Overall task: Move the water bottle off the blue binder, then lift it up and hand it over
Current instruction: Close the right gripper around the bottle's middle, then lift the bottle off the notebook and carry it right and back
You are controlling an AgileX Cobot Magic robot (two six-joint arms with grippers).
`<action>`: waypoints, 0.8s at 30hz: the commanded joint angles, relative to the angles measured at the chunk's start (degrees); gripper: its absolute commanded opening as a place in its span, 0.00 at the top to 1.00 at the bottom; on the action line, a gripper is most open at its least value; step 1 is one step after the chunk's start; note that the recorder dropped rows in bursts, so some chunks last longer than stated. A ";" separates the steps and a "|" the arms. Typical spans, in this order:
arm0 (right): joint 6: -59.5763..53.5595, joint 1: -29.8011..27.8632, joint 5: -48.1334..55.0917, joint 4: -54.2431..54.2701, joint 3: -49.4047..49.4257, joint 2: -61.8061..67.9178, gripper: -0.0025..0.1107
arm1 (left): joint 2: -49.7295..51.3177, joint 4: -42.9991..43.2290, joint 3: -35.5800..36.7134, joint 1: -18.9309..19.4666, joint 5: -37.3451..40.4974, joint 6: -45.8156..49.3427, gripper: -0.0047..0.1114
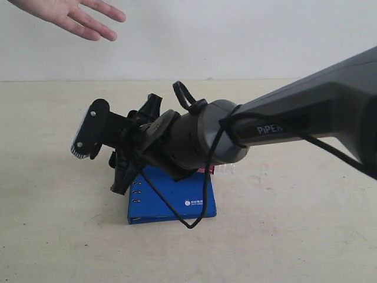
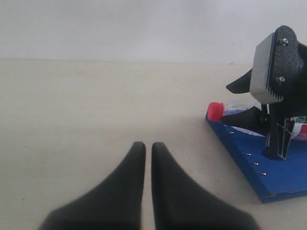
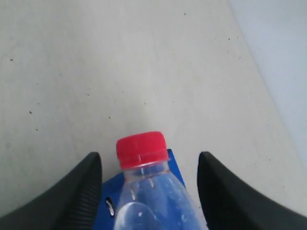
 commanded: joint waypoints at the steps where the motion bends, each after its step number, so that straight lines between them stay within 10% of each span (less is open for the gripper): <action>1: -1.10 -0.42 -0.48 3.24 -0.34 1.70 0.51 | -0.16 -0.45 -0.07 -0.05 -0.90 -0.45 0.92; 8: -4.10 -0.42 -7.44 6.07 -0.69 4.28 0.57 | -0.16 -0.45 -0.07 -0.05 -0.90 -0.45 0.92; 15: -4.98 -0.42 -25.41 14.52 -1.01 4.03 0.98 | -0.16 -0.45 -0.07 -0.05 -0.90 -0.45 0.92; 24: -12.32 -0.96 -13.41 28.17 -0.75 -10.97 0.98 | -0.16 -0.45 -0.07 -0.05 -0.90 -0.45 0.92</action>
